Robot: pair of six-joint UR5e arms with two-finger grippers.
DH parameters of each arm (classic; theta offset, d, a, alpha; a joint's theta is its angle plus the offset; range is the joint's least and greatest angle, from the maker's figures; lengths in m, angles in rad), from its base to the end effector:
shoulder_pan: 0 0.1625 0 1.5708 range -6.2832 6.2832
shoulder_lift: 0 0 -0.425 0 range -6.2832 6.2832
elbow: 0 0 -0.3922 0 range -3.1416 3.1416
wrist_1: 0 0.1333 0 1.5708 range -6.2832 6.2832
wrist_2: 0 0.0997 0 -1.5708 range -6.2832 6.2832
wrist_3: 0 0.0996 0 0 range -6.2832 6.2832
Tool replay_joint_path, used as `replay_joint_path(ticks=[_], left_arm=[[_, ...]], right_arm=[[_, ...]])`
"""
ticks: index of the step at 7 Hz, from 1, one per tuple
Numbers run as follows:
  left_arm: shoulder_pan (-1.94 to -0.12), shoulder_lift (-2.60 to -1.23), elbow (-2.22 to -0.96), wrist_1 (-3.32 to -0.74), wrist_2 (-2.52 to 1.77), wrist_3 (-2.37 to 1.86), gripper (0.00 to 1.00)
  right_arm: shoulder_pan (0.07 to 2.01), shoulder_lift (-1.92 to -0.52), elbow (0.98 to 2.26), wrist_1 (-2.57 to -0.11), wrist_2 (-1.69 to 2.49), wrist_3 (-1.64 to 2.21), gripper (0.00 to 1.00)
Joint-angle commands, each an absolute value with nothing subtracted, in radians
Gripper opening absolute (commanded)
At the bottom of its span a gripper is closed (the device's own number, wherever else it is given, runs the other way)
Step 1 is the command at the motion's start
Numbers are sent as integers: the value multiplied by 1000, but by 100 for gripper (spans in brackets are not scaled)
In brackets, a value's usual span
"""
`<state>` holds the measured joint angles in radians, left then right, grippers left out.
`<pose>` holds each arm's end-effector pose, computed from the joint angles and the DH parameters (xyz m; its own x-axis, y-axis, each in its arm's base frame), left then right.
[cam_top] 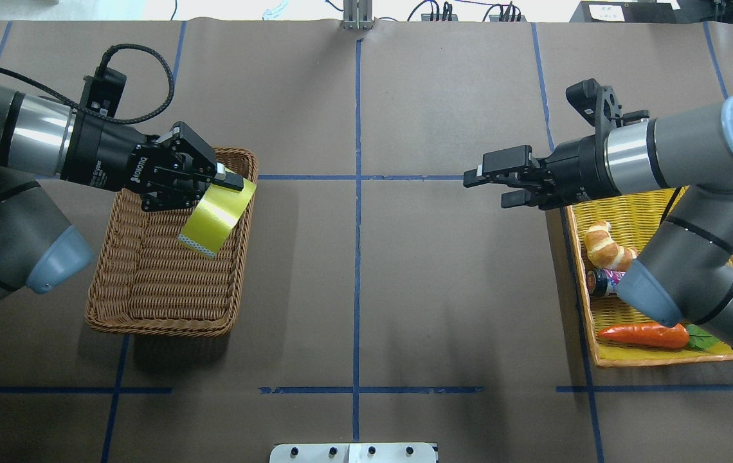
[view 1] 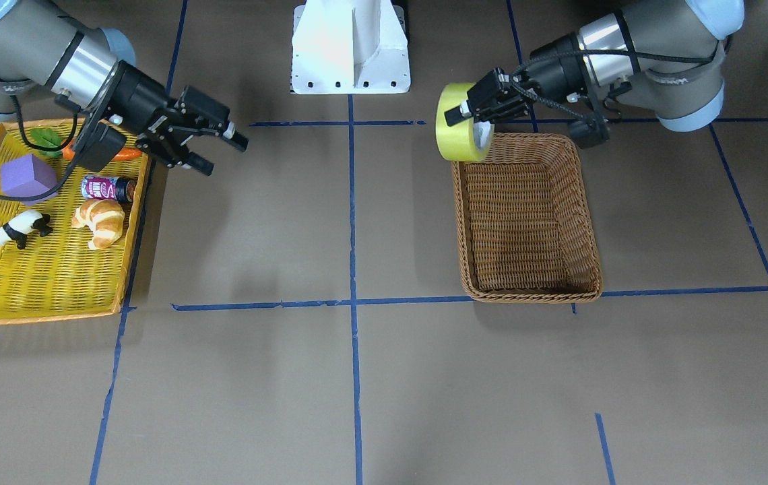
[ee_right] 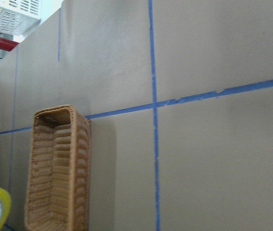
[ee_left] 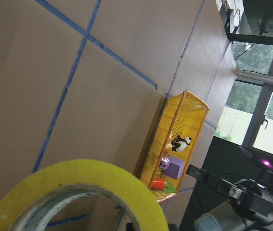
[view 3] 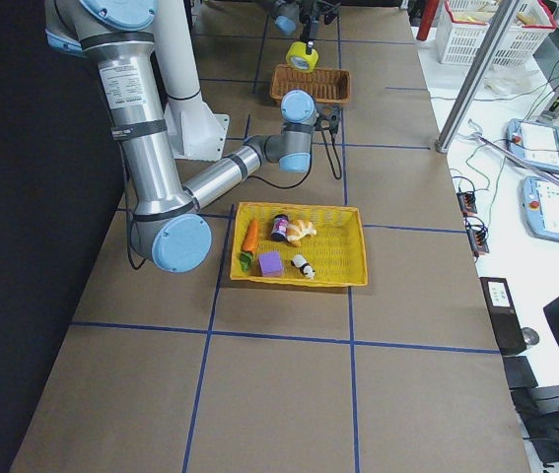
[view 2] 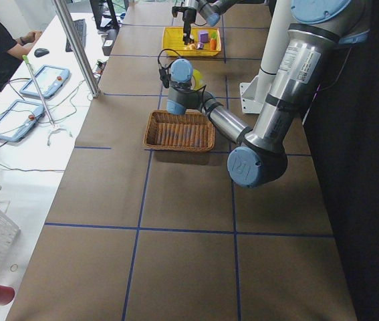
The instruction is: Move tape to another basket
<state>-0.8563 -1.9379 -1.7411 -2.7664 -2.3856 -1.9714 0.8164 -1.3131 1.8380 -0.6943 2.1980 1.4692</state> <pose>0.3084 -0.4484 0.2490 -0.1161 -0.2745 -0.9546 0.0027 0.9610 -0.2766 -0.3180 -0.4477 0.2922 0.1345 0.0232 0.9906 -0.1811 0.9835 0.0015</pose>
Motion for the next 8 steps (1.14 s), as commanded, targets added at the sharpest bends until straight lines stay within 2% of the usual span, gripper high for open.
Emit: replay_joint_path(ticks=[1, 3, 6, 8], left_arm=[[-864, -1887, -1744, -2642, -2396, -1731, 0], [-862, -1850, -1750, -2530, -2349, -1518, 0], [-839, -1757, -1758, -2439, -2219, -1222, 0], [-775, -1756, -1766, -2344, -2101, -1131, 0]], right_arm=[[894, -1313, 1893, -1072, 2192, 1167, 100], [975, -1310, 1949, -1390, 2157, 982, 100], [1089, -1309, 2000, -1702, 2100, 539, 100], [1164, -1327, 1990, -1767, 2082, 283, 100]])
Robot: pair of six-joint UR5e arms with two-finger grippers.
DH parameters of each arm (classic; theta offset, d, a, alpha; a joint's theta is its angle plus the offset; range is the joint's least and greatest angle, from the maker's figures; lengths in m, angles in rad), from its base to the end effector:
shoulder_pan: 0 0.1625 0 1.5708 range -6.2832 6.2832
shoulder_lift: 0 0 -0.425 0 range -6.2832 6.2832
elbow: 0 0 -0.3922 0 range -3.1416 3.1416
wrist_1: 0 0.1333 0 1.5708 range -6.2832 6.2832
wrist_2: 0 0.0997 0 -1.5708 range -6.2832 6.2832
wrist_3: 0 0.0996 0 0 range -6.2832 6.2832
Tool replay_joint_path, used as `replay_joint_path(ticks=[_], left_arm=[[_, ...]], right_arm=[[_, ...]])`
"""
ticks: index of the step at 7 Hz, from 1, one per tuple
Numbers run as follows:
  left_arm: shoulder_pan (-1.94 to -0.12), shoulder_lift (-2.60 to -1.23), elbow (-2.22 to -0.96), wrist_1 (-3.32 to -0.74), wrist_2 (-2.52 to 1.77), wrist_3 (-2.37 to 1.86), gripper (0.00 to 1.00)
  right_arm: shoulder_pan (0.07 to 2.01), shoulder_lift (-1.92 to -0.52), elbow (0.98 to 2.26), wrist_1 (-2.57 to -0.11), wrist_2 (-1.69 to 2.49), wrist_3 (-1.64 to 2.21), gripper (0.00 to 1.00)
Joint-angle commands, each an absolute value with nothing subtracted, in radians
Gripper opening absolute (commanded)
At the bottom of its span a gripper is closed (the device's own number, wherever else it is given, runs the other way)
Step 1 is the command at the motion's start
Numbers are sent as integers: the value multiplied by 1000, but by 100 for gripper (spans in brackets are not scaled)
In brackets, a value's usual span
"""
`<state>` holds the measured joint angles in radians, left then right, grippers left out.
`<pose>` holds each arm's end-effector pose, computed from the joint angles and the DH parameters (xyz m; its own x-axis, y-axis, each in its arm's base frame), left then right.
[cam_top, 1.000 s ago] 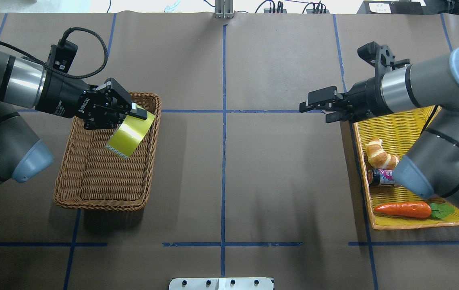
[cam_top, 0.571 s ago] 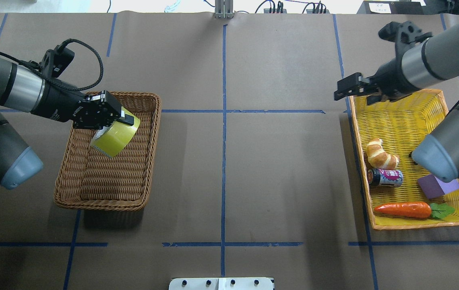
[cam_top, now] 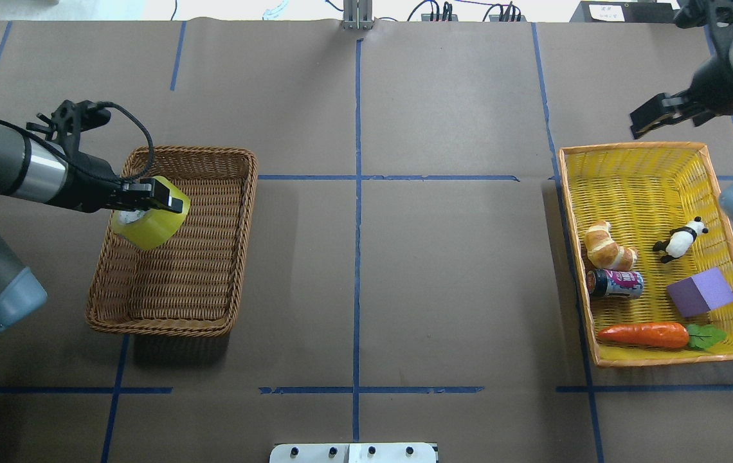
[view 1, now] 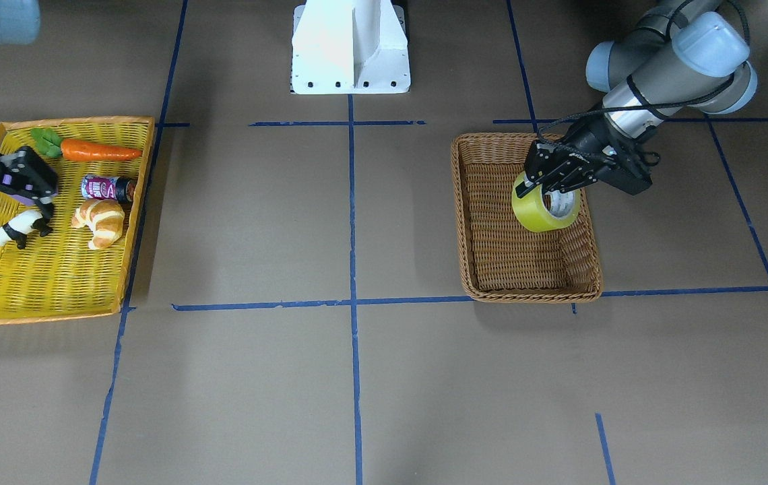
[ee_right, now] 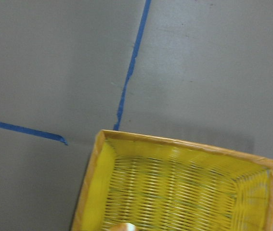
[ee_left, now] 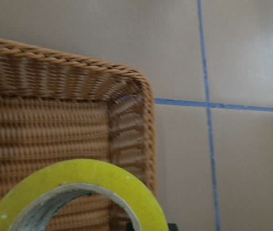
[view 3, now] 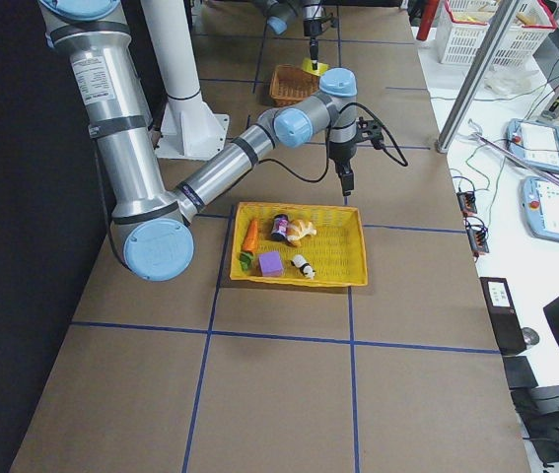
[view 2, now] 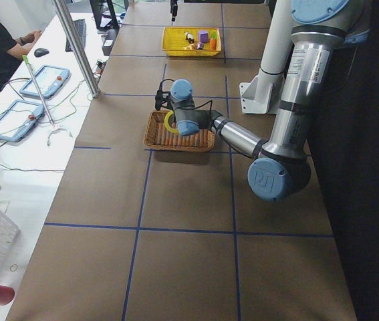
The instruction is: Move tape to another basket
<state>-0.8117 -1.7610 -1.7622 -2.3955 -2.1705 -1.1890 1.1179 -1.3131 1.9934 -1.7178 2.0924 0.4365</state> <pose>0.3272 -0.4569 0.3699 0.3156 0.1142 -0.9420 0.1275 0.9786 0.1614 -0.1623 -0.5248 0.3504 0.7654 -0.2229 0.6038 0.0587 0.9584 0.2793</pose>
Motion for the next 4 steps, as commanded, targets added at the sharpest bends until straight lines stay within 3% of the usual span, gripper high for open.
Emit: replay_joint_path(ticks=[1, 2, 3, 4], left_arm=[[-770, -1755, -1767, -2324, -2089, -1097, 0], [-766, -1752, -1766, -2319, -2088, -1097, 4], [-761, -1746, -1767, -2319, -2082, -1097, 16], [-759, -1744, -1767, -2318, -2080, -1097, 74]], right_arm=[[1196, -1345, 1988, -1779, 2088, 212, 100], [1216, -1367, 1990, -1779, 2092, 187, 100], [1223, -1380, 1990, -1776, 2095, 181, 100], [1227, -1385, 1991, -1778, 2097, 170, 100]])
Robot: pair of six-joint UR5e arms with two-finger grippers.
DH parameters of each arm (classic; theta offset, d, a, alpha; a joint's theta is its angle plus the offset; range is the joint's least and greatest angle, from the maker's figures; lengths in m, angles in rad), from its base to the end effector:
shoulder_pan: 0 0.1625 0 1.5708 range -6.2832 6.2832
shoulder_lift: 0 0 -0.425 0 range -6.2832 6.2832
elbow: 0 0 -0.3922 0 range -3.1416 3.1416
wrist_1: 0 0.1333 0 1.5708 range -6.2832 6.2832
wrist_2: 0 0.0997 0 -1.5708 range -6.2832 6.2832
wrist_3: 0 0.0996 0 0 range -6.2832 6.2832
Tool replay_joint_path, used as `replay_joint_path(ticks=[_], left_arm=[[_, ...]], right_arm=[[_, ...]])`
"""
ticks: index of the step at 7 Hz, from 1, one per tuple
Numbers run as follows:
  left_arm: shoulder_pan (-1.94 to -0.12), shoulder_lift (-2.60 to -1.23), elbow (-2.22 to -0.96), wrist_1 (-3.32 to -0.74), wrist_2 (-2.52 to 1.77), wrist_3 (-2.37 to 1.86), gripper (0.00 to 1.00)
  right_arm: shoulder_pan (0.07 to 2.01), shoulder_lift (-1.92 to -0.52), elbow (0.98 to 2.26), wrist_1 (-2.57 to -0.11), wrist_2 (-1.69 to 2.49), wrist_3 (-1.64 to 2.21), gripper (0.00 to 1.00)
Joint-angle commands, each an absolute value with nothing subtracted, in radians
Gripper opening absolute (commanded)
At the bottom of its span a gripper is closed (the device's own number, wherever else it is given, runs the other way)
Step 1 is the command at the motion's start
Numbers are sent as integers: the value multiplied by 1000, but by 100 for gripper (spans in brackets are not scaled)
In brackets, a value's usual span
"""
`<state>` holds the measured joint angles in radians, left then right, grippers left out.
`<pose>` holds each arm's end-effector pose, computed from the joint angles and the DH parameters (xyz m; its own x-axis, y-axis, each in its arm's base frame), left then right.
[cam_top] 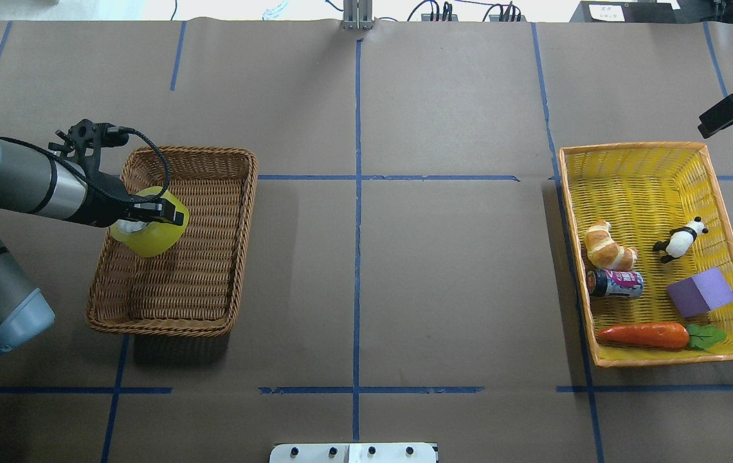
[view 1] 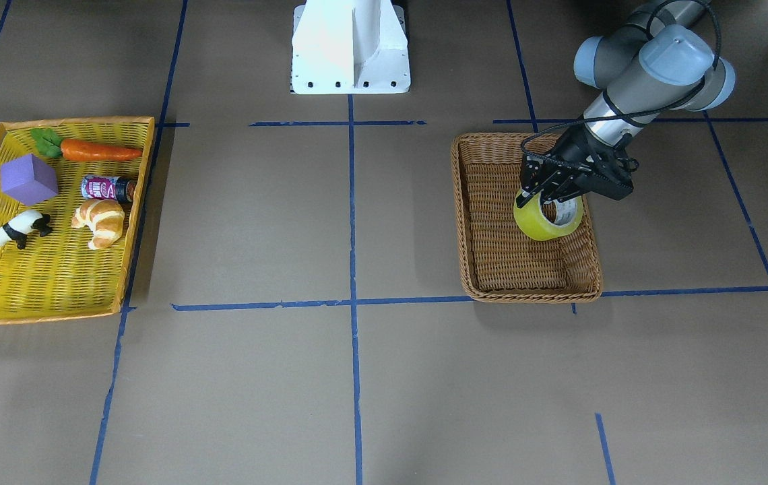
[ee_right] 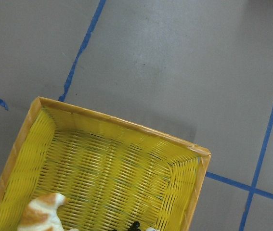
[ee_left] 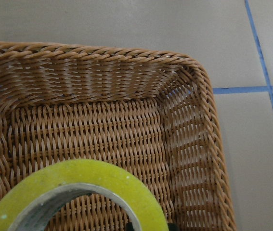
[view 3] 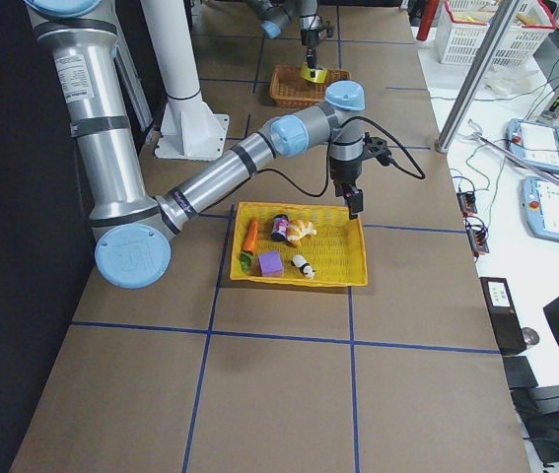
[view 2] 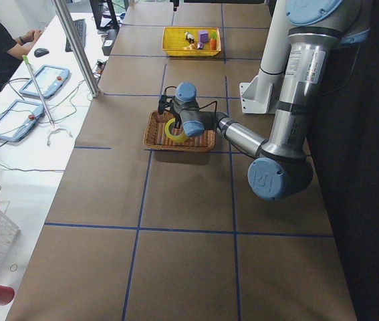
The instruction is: Move tape to another basket
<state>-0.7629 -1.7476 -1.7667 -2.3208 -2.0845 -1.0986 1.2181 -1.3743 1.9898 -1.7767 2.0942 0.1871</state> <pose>0.3475 -0.4489 0.3858 0.4070 0.1589 -0.8995 0.1084 0.9694 0.2203 -0.1044 -0.5253 0.3923 0.7900 -0.3174 0.5246 0.1729 0.9362 0.3060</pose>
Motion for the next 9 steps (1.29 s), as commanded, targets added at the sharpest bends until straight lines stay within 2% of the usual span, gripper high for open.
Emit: replay_joint_path(ticks=[1, 4, 7, 9], left_arm=[[-759, -1743, -1770, -2316, -2076, -1114, 100], [-790, -1714, -1911, -2115, -2155, -1103, 100], [-1028, -1614, -1896, -2088, -2337, -850, 100], [-1208, -1537, -1884, -1992, -2390, -583, 100]], right_arm=[[1233, -1388, 1990, -1779, 2102, 166, 100], [1250, -1431, 1976, -1775, 2100, 114, 100], [1391, -1489, 1857, -1772, 2254, -65, 100], [1512, -1592, 1780, -1741, 2301, -248, 100]])
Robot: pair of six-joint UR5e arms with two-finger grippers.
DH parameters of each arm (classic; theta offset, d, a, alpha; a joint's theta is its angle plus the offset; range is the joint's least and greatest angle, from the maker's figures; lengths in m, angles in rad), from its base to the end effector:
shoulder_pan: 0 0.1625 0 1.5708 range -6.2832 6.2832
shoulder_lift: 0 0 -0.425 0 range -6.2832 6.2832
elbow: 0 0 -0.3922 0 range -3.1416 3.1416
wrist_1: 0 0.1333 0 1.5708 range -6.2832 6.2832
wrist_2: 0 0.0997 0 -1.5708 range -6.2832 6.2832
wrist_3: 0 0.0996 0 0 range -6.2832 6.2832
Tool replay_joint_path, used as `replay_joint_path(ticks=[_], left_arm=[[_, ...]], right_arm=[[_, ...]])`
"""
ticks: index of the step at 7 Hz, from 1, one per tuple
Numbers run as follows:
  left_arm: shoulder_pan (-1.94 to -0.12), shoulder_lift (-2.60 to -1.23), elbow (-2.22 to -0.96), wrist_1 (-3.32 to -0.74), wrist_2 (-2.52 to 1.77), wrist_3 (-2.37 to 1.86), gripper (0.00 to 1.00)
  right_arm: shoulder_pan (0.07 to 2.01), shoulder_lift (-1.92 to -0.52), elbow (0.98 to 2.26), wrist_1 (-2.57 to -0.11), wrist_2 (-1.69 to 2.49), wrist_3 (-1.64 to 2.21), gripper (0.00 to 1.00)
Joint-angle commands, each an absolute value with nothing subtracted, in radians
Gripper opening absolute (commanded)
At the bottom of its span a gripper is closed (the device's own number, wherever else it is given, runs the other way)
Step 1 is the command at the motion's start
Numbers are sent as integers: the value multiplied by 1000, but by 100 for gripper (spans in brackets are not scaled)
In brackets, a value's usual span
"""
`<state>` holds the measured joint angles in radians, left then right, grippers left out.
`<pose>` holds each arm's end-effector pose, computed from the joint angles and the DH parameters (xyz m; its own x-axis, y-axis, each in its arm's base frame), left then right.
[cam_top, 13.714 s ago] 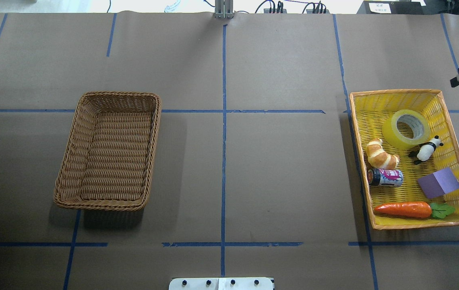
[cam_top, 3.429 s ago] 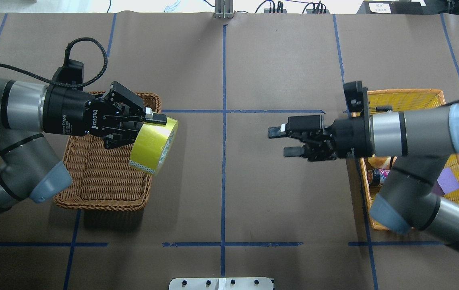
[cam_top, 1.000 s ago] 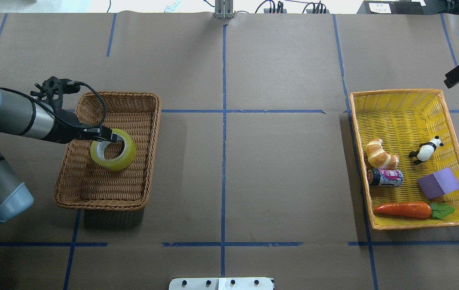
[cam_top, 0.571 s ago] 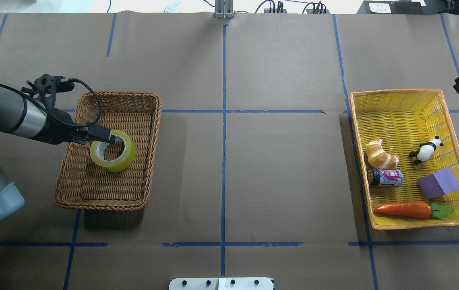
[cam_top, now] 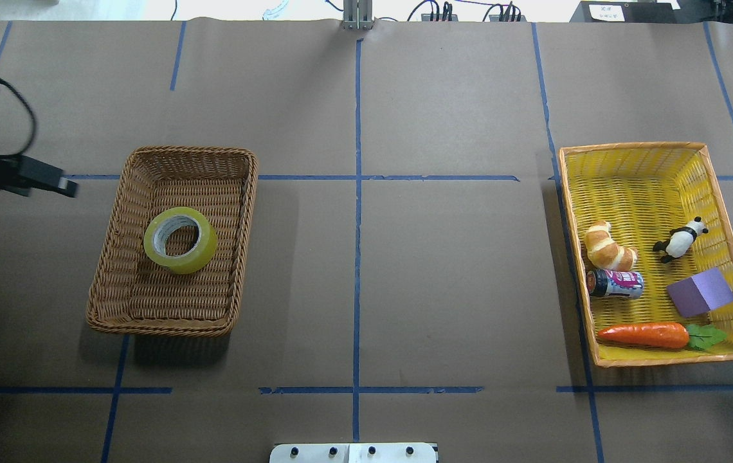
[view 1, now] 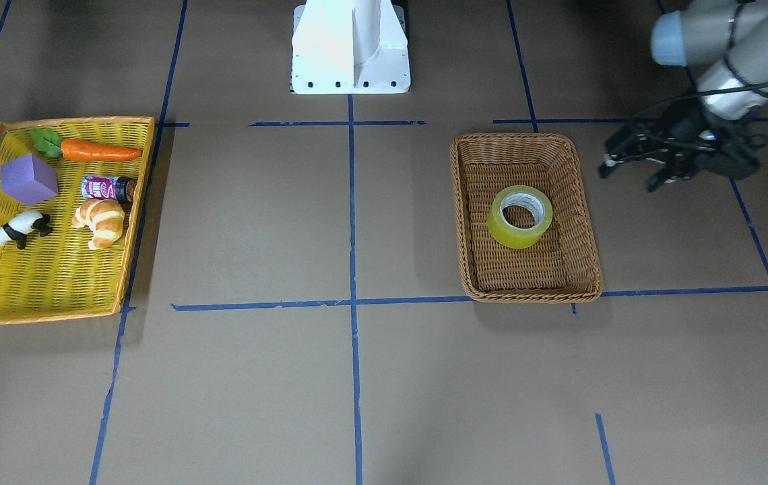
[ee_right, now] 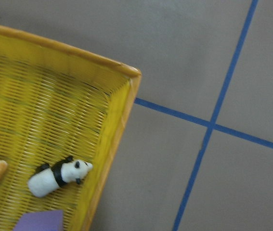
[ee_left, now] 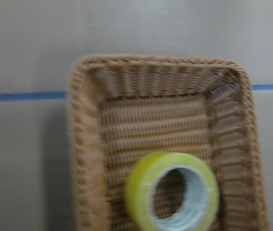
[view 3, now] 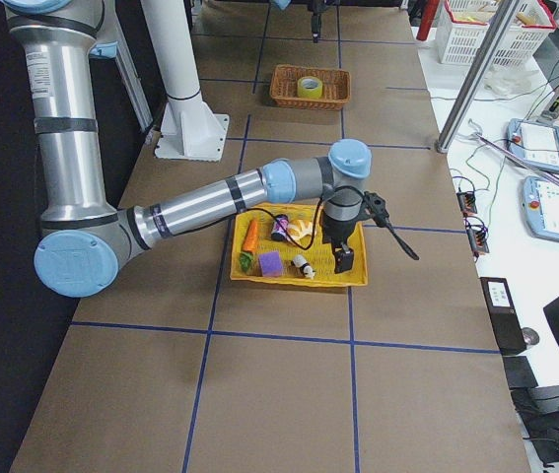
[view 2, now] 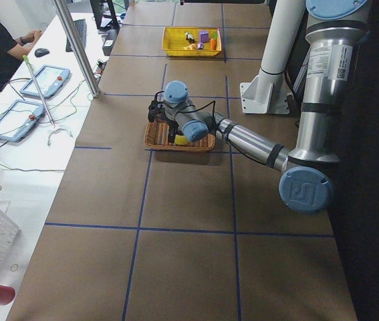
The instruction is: Move tape to another basket
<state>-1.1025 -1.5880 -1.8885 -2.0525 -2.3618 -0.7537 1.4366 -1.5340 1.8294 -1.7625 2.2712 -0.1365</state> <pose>0.1686 -0.4717 0.4338 0.4984 0.1505 -0.8538 0.0439 0.9792 0.1983 0.0019 -0.5027 0.5385 0.7237 -0.3010 0.6210 0.2337 0.9536 0.1898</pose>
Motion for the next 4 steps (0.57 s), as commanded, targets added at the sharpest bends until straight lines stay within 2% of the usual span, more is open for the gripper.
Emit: replay_joint_path(ticks=[1, 2, 4], left_arm=[[-1271, -1526, -1879, -1876, -2388, -411, 100], [-1352, -1526, -1865, -1764, -2387, -243, 100], [-1483, -1525, -1791, -1619, -2387, -6, 100]], right_arm=[[1544, -1661, 1754, -1674, 2342, -267, 100], [1561, -1708, 1738, -1576, 2347, -256, 100], [1563, -1697, 1691, -1560, 2352, -255, 100]])
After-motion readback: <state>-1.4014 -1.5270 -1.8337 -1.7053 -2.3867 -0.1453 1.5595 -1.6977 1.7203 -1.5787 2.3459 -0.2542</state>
